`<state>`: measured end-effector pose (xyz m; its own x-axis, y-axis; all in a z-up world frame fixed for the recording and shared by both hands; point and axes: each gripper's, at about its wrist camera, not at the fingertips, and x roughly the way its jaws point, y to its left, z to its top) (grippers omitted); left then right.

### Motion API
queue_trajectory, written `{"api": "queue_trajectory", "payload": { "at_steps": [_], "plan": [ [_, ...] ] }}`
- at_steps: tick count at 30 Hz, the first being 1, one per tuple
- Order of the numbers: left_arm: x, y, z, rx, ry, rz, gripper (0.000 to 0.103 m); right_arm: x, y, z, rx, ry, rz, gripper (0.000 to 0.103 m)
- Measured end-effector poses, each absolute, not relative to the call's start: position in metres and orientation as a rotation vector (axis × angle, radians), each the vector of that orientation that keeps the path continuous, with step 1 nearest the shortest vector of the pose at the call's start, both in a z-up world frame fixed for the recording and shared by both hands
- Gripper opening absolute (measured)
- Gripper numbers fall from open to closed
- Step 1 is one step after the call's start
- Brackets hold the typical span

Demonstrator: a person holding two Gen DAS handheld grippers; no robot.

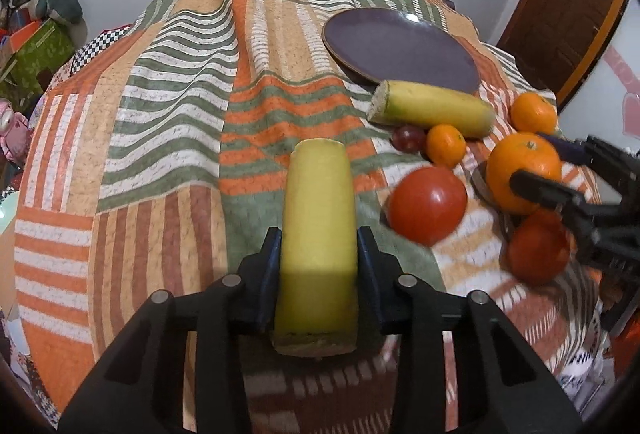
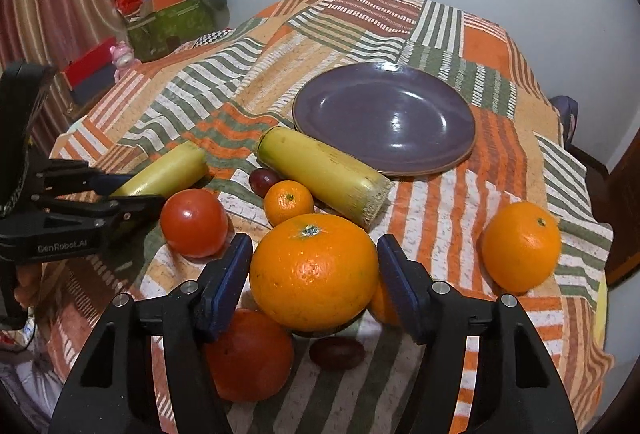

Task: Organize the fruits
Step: 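Grasp the large orange with the right tool and lift it while the left tool holds the gourd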

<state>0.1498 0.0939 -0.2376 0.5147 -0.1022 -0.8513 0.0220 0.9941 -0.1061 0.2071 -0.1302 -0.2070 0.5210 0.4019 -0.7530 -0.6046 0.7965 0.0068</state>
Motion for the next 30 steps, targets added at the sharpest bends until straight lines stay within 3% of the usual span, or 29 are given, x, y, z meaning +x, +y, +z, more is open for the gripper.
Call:
{"api": "queue_trajectory", "payload": {
  "at_steps": [14, 30],
  "plan": [
    [0.122, 0.092, -0.235, -0.080, 1.043, -0.081, 0.037, 0.187, -0.176, -0.196, -0.204, 0.850, 0.525, 0.063],
    [0.141, 0.083, -0.244, -0.030, 1.039, -0.043, 0.037, 0.187, -0.216, -0.216, -0.023, 0.951, 0.489, 0.065]
  ]
}}
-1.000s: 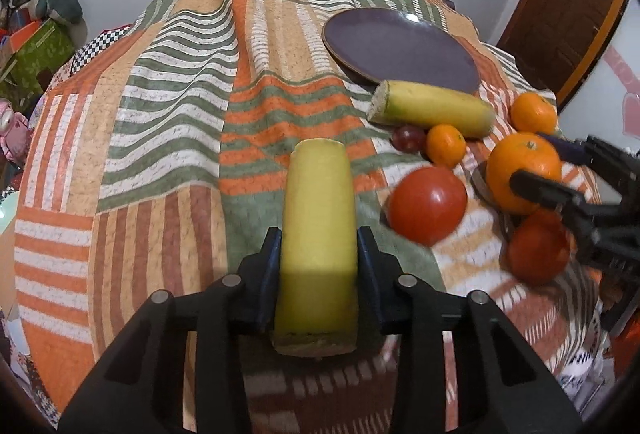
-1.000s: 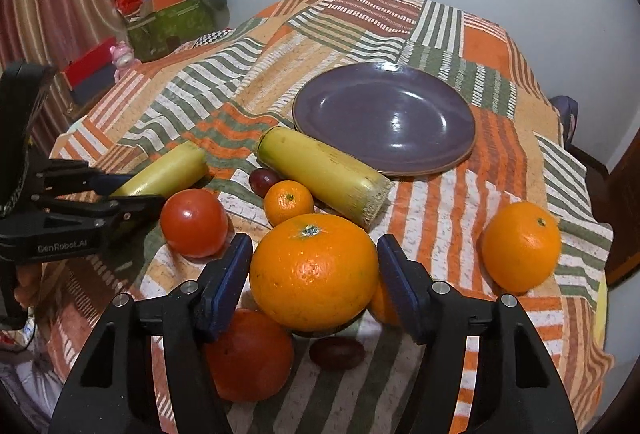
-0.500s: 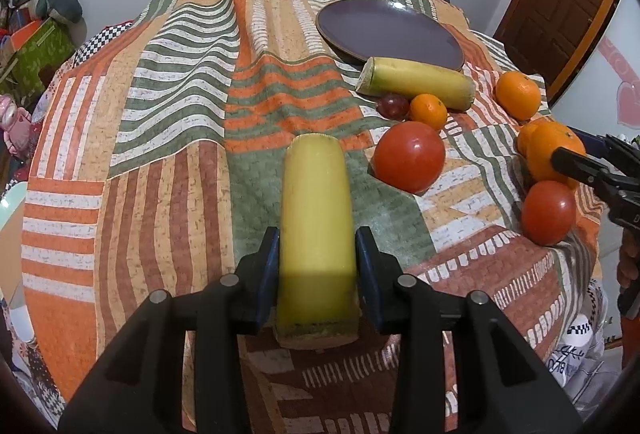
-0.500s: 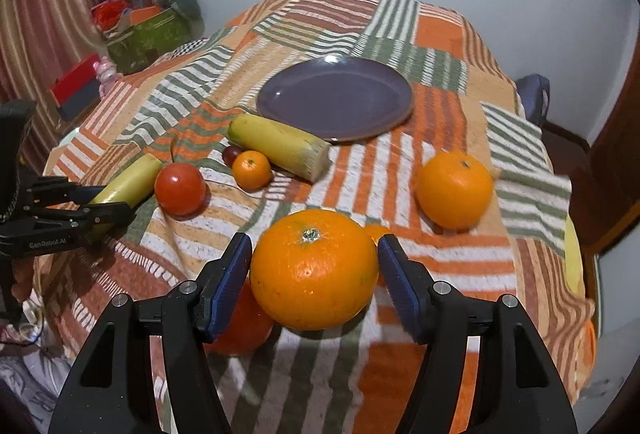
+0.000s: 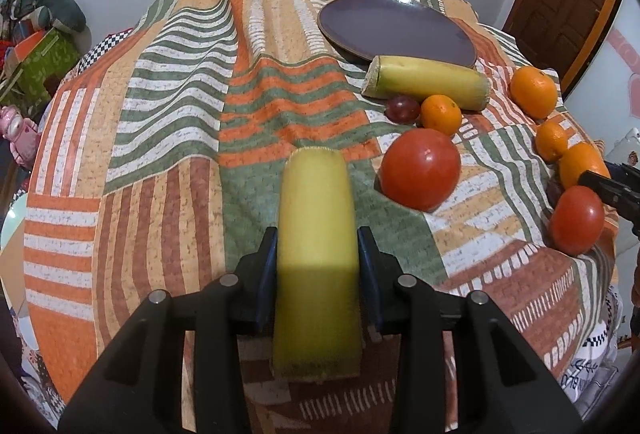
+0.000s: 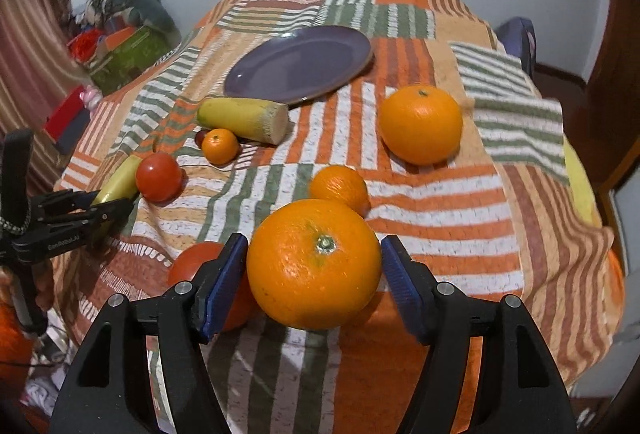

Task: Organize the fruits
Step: 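Grasp the large orange with the right tool and lift it while the left tool holds the gourd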

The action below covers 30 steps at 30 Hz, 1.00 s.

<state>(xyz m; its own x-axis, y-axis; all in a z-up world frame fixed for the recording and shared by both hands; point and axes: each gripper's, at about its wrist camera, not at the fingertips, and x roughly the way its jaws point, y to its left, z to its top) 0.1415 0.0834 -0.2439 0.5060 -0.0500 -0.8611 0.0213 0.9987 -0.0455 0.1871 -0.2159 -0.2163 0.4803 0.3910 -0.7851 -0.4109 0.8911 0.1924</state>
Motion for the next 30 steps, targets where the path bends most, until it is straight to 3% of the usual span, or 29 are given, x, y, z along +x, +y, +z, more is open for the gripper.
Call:
{"api": "queue_trajectory", "payload": {
  "at_steps": [8, 30],
  "plan": [
    [0.143, 0.083, -0.238, -0.021, 1.020, -0.038, 0.037, 0.185, -0.213, -0.204, -0.044, 0.904, 0.487, 0.064],
    [0.178, 0.070, -0.157, -0.012, 0.835, -0.071, 0.037, 0.230, -0.188, -0.148, -0.066, 0.691, 0.518, 0.064]
  ]
}}
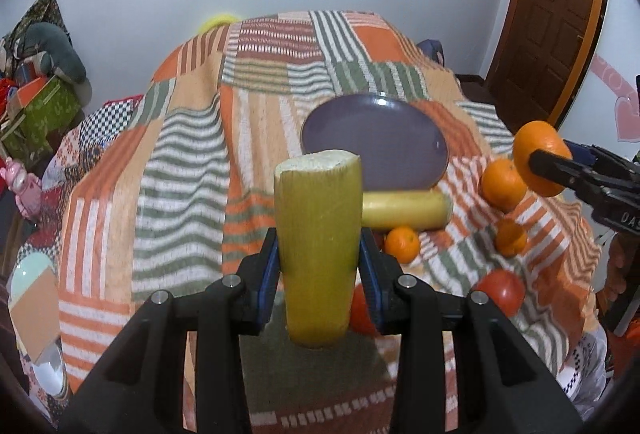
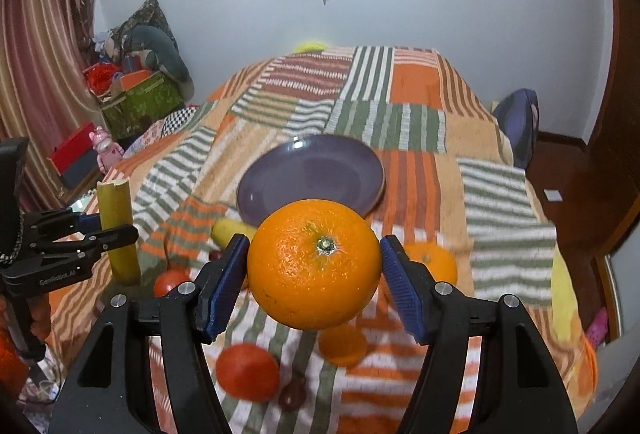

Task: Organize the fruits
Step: 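Grasp the large orange with the right tool and lift it while the left tool holds the gourd, then lower the orange and the gourd onto the purple plate and open both tools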

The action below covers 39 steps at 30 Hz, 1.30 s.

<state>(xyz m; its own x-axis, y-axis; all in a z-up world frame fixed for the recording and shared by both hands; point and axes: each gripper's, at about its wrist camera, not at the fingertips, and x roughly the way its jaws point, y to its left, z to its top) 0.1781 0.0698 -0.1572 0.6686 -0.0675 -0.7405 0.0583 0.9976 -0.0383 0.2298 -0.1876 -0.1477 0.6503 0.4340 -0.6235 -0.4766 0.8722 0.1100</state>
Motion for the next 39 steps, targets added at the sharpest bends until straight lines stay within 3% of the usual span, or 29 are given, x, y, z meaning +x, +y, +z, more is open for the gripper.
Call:
{"api": "queue_trajectory", "payload": {
  "at_steps": [20, 39],
  "plan": [
    [0.273, 0.049, -0.140, -0.008, 0.803, -0.097, 0.037, 0.286, -0.161, -0.139, -0.096, 0.630, 0.523, 0.064],
    [0.364, 0.038, -0.196, -0.020, 0.950, -0.119, 0.037, 0.356, -0.131, -0.175, -0.163, 0.762, 0.451, 0.064]
  ]
}}
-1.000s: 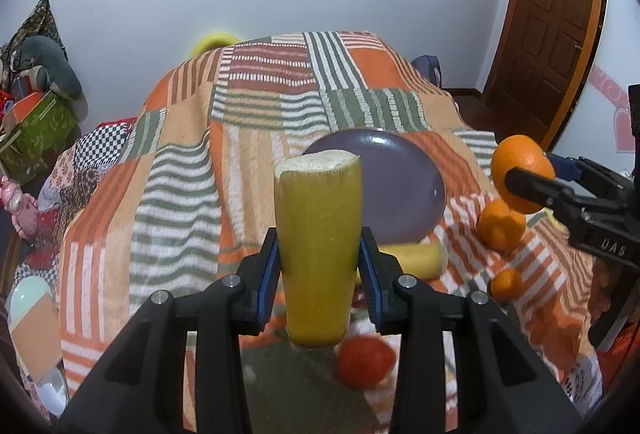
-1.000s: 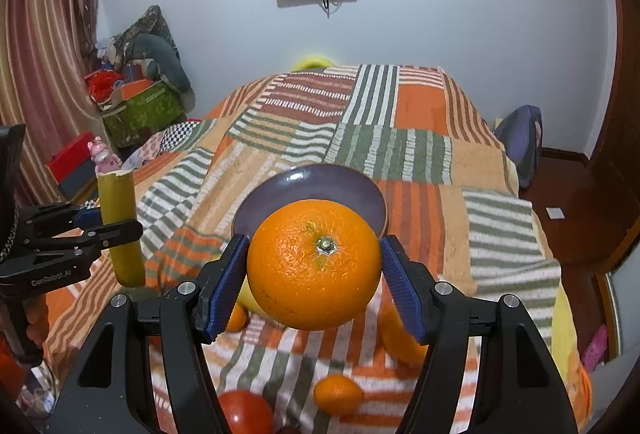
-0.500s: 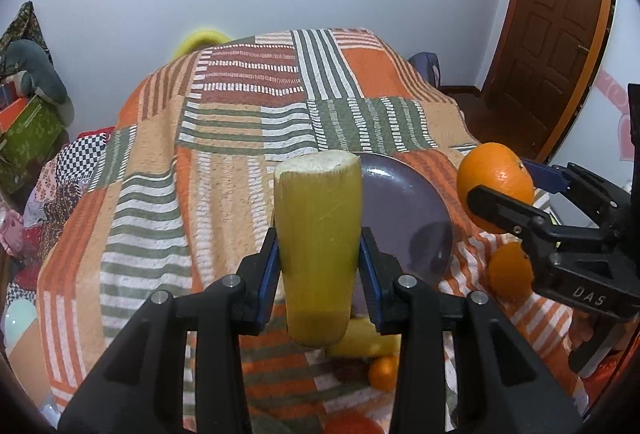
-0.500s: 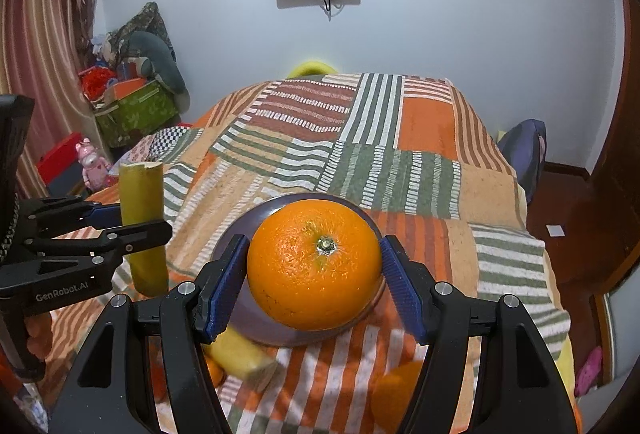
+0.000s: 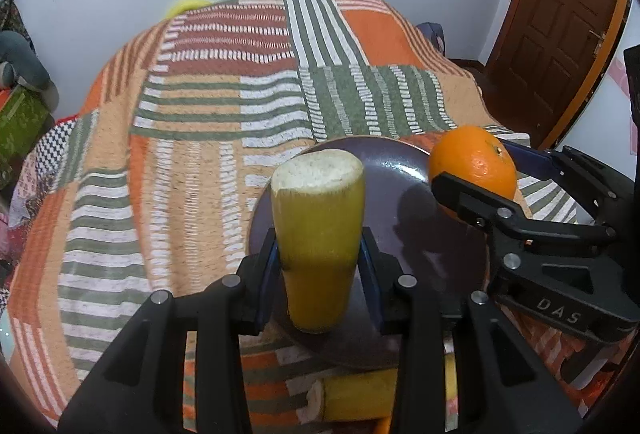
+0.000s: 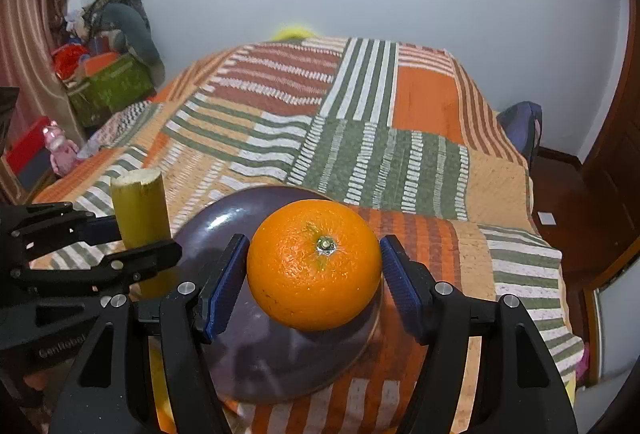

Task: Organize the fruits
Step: 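Lower the orange and the gourd onto the purple plate and open both tools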

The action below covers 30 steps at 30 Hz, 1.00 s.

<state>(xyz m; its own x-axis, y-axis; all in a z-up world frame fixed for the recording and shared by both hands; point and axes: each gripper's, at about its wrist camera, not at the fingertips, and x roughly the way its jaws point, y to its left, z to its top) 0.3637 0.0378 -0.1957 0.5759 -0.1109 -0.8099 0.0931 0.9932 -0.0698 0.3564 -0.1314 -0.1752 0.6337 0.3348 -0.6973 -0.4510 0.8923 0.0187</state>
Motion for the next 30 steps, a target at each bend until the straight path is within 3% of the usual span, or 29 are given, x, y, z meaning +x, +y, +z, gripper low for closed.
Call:
{"api": "queue_trajectory", "payload": {
  "at_steps": [25, 28, 30],
  "plan": [
    [0.401, 0.048, -0.235, -0.077, 1.060, -0.094, 0.037, 0.386, -0.113, -0.210, -0.250, 0.924, 0.424, 0.065],
    [0.398, 0.047, -0.229, -0.051, 1.049, -0.081, 0.046, 0.386, -0.114, -0.209, -0.248, 0.931, 0.425, 0.065],
    [0.394, 0.048, -0.223, -0.034, 1.026, -0.061, 0.057, 0.385, -0.117, -0.207, -0.225, 0.937, 0.441, 0.065]
  ]
}}
